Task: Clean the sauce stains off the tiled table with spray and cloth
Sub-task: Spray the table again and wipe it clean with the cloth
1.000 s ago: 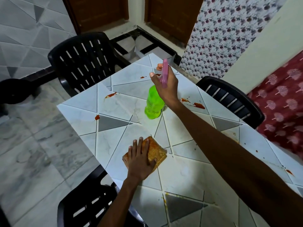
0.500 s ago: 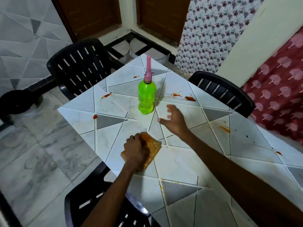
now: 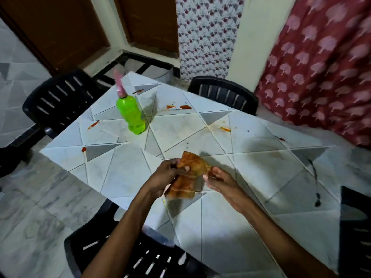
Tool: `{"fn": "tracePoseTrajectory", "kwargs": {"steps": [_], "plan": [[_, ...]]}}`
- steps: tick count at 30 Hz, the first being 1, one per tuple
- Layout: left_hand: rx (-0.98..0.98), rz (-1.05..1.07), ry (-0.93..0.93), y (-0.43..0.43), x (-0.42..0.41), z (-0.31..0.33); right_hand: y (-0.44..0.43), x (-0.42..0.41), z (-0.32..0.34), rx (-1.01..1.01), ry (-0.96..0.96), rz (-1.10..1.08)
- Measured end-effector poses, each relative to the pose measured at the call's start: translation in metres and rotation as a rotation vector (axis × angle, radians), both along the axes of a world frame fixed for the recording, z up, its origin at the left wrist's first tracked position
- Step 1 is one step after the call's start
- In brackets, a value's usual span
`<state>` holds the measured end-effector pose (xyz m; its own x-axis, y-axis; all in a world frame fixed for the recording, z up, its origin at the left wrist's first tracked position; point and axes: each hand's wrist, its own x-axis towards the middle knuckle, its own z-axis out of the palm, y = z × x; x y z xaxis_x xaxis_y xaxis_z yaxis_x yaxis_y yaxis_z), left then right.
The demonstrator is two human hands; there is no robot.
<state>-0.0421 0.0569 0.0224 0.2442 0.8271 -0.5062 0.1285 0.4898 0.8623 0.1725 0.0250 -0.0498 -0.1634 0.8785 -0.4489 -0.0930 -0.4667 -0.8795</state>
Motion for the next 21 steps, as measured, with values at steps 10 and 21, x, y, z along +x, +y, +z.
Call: {"fn": "tracePoseTrajectory", "kwargs": {"steps": [10,21], "plan": [[0.024,-0.062,-0.092,-0.07,0.188,0.006,-0.09,0.167,0.045,0.266,-0.271,-0.339],[0.536,-0.195,0.223,-0.106,0.268,-0.004,-0.101,0.272,0.105,0.5,-0.512,0.165]]}}
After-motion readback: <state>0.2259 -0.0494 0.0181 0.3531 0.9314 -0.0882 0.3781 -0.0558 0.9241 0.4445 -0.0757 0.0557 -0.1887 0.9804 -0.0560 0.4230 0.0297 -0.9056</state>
